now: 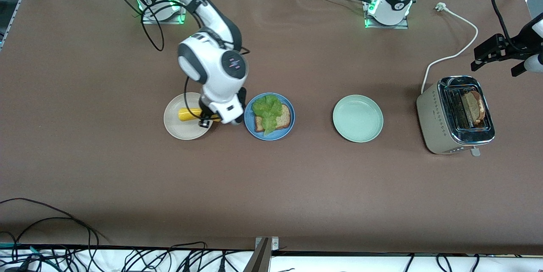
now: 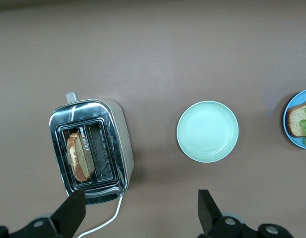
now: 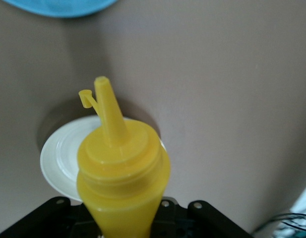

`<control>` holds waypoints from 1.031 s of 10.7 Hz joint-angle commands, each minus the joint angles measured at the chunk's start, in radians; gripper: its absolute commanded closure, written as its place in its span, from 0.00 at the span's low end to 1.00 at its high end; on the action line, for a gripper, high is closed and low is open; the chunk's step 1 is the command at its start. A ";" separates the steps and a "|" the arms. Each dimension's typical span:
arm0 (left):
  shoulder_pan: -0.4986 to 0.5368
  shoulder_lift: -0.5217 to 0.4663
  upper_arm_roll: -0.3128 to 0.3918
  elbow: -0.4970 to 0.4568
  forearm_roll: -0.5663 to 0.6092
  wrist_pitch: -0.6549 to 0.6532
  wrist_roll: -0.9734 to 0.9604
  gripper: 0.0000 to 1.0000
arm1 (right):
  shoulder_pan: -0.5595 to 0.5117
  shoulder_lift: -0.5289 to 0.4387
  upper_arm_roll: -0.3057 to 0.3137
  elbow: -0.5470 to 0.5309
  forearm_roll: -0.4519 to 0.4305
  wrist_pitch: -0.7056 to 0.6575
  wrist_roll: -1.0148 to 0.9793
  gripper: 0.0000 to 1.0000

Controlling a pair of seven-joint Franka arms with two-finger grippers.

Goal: Make sandwich in blue plate with both arms
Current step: 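Lift the mustard bottle and tilt it over the lettuce on the blue plate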

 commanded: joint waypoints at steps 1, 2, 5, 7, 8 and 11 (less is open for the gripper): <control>0.007 0.000 0.000 0.011 -0.008 -0.001 0.025 0.00 | 0.129 0.070 -0.014 0.037 -0.186 -0.026 0.071 0.96; 0.008 0.000 0.000 0.010 -0.008 0.000 0.025 0.00 | 0.163 0.089 -0.027 0.037 -0.243 -0.050 0.072 0.96; 0.010 0.000 0.001 0.004 -0.011 -0.001 0.026 0.00 | 0.230 0.153 -0.025 0.041 -0.427 -0.176 0.072 0.93; 0.011 0.000 0.003 0.000 -0.019 -0.001 0.026 0.00 | 0.255 0.182 -0.024 0.082 -0.446 -0.228 0.069 0.91; 0.018 0.000 0.001 -0.004 -0.021 -0.001 0.026 0.00 | 0.260 0.185 -0.024 0.086 -0.459 -0.233 0.068 0.91; 0.018 0.000 0.010 -0.006 -0.021 -0.003 0.026 0.00 | 0.264 0.187 -0.024 0.086 -0.458 -0.233 0.069 0.91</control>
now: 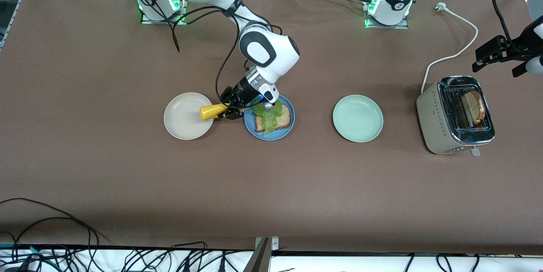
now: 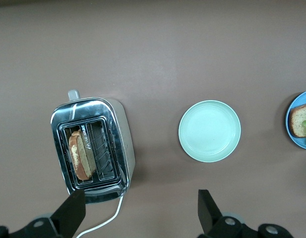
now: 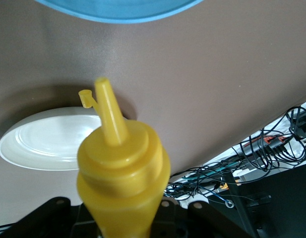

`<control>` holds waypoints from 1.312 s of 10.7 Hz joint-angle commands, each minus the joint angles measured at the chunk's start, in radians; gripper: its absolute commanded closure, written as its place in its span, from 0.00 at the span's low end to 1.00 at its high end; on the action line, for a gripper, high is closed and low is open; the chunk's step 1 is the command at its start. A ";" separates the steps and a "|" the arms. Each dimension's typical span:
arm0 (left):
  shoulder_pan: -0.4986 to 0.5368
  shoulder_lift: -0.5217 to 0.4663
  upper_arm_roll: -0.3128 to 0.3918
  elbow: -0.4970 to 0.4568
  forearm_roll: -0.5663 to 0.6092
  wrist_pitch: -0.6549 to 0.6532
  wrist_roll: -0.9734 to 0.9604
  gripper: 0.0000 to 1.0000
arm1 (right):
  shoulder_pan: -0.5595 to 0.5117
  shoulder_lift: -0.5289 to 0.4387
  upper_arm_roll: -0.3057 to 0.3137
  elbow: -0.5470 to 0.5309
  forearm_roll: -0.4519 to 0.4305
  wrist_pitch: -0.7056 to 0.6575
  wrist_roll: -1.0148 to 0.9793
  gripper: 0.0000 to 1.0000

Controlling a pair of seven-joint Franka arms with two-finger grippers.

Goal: Make sandwich in blue plate with both arms
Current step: 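Carry the mustard bottle back toward its spot beside the white plate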

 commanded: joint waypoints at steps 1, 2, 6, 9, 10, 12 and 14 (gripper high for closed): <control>0.010 -0.004 0.006 -0.003 -0.018 -0.003 0.026 0.00 | 0.005 0.016 -0.008 0.036 -0.004 -0.030 -0.007 0.91; 0.012 -0.004 0.006 -0.003 -0.016 -0.003 0.026 0.00 | -0.015 0.010 -0.006 0.036 0.022 -0.030 -0.003 0.91; 0.010 -0.004 0.006 -0.003 -0.008 -0.003 0.026 0.00 | -0.083 -0.014 0.003 0.063 0.252 0.008 -0.002 0.91; -0.002 -0.004 0.013 -0.001 -0.008 -0.001 0.025 0.00 | -0.167 -0.088 -0.002 0.076 0.505 0.094 -0.018 0.91; -0.004 -0.004 0.015 -0.001 -0.008 -0.001 0.025 0.00 | -0.202 -0.112 -0.002 0.074 0.571 0.102 -0.019 0.91; -0.005 -0.004 0.015 -0.001 -0.008 -0.001 0.025 0.00 | -0.261 -0.149 0.002 0.074 0.680 0.102 -0.031 0.91; -0.005 -0.006 0.015 -0.001 -0.007 -0.001 0.025 0.00 | -0.343 -0.191 0.002 0.073 0.854 0.102 -0.105 0.92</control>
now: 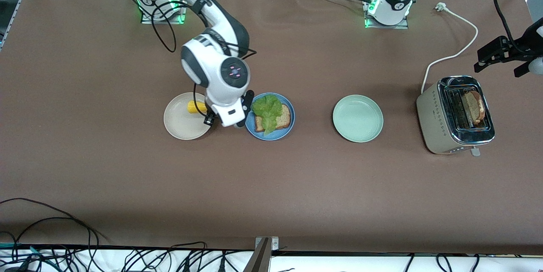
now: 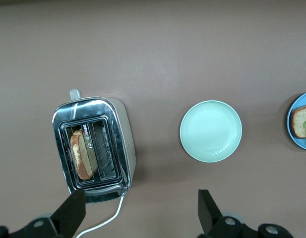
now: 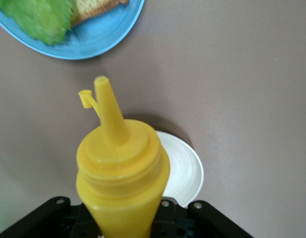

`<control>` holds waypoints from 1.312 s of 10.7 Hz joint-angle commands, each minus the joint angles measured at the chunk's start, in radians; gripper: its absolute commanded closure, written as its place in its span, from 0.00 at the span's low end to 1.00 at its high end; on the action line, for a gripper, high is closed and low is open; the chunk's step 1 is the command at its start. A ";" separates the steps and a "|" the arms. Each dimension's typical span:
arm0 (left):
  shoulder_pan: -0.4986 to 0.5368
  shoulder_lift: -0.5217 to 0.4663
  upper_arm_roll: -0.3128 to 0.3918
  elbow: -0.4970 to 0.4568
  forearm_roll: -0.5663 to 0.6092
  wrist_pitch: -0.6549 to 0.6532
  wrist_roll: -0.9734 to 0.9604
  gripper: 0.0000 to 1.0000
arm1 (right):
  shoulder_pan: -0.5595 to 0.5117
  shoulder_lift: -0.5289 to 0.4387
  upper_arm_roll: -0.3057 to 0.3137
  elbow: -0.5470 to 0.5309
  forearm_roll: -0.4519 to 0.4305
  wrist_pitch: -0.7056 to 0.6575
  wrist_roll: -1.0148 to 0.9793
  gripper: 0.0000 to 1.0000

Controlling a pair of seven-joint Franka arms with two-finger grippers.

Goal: Make sandwich in blue plate with both arms
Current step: 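Carry the mustard bottle back toward its spot beside the white plate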

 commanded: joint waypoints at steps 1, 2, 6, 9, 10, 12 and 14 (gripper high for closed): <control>-0.008 -0.006 0.010 -0.001 -0.007 -0.001 0.024 0.00 | -0.125 -0.077 0.011 -0.019 0.248 0.006 -0.117 0.92; -0.008 -0.008 0.010 -0.001 -0.007 -0.003 0.024 0.00 | -0.171 -0.094 0.011 -0.021 0.313 0.004 -0.184 0.92; -0.008 -0.011 0.011 -0.002 -0.005 -0.003 0.022 0.00 | -0.331 -0.118 0.011 -0.045 0.502 -0.008 -0.474 0.92; -0.006 -0.011 0.008 -0.004 -0.005 -0.004 0.022 0.00 | -0.501 -0.114 0.048 -0.083 0.623 -0.028 -0.736 0.92; -0.006 -0.014 0.010 -0.012 -0.005 -0.004 0.022 0.00 | -0.536 -0.111 0.051 -0.096 0.645 -0.028 -0.846 0.92; -0.008 -0.026 0.008 -0.015 -0.005 -0.009 0.018 0.00 | -0.610 -0.106 0.051 -0.120 0.700 -0.034 -1.057 0.92; -0.008 -0.028 0.007 -0.016 -0.005 -0.009 0.013 0.00 | -0.685 -0.092 0.051 -0.154 0.761 -0.048 -1.283 0.92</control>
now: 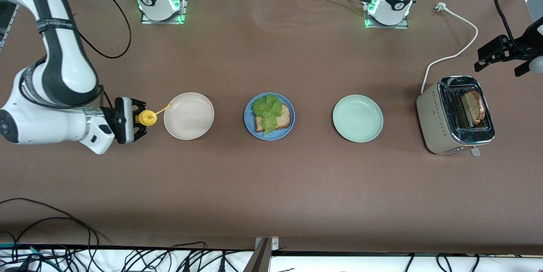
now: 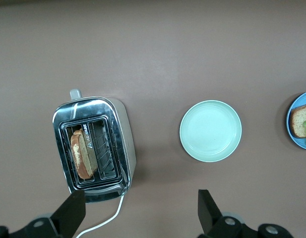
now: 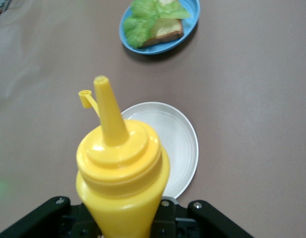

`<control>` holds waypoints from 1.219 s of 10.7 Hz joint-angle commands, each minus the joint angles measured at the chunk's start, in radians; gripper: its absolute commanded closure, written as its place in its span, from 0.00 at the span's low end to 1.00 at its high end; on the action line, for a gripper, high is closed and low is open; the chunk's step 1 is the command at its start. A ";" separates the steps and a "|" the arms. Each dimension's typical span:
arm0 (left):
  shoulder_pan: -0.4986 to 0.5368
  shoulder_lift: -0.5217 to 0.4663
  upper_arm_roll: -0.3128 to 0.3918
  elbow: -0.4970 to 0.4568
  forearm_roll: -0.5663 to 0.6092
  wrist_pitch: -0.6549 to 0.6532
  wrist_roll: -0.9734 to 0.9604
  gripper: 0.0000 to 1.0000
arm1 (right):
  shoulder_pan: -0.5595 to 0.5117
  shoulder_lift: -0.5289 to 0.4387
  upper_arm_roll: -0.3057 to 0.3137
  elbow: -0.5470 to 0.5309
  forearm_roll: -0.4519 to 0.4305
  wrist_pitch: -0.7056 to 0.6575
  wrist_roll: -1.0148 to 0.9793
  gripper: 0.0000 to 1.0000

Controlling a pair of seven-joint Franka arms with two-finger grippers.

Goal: Make sandwich in blue plate with both arms
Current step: 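Carry the mustard bottle back toward its spot beside the white plate, then lower the mustard bottle upright beside the white plate and open the right gripper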

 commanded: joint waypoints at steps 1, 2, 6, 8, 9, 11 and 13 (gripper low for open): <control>-0.006 -0.024 0.006 -0.015 -0.005 -0.007 0.013 0.00 | -0.124 0.013 0.027 -0.059 0.107 -0.043 -0.307 0.92; -0.006 -0.024 0.004 -0.018 -0.005 -0.009 0.013 0.00 | -0.159 0.042 0.027 -0.061 0.131 -0.063 -0.389 0.93; -0.006 -0.023 0.006 -0.018 -0.005 -0.007 0.016 0.00 | -0.241 0.194 0.027 -0.052 0.220 -0.147 -0.687 0.93; -0.006 -0.030 0.000 -0.018 -0.005 -0.009 0.009 0.00 | -0.247 0.237 0.027 -0.052 0.222 -0.170 -0.747 0.93; -0.006 -0.030 -0.003 -0.019 -0.005 -0.009 0.009 0.00 | -0.247 0.248 0.025 -0.052 0.220 -0.181 -0.753 0.93; -0.006 -0.032 -0.005 -0.031 -0.005 -0.009 0.009 0.00 | -0.245 0.255 0.013 -0.052 0.217 -0.183 -0.759 0.93; -0.006 -0.032 -0.005 -0.031 -0.005 -0.009 0.009 0.00 | -0.235 0.280 -0.014 -0.048 0.211 -0.172 -0.759 0.93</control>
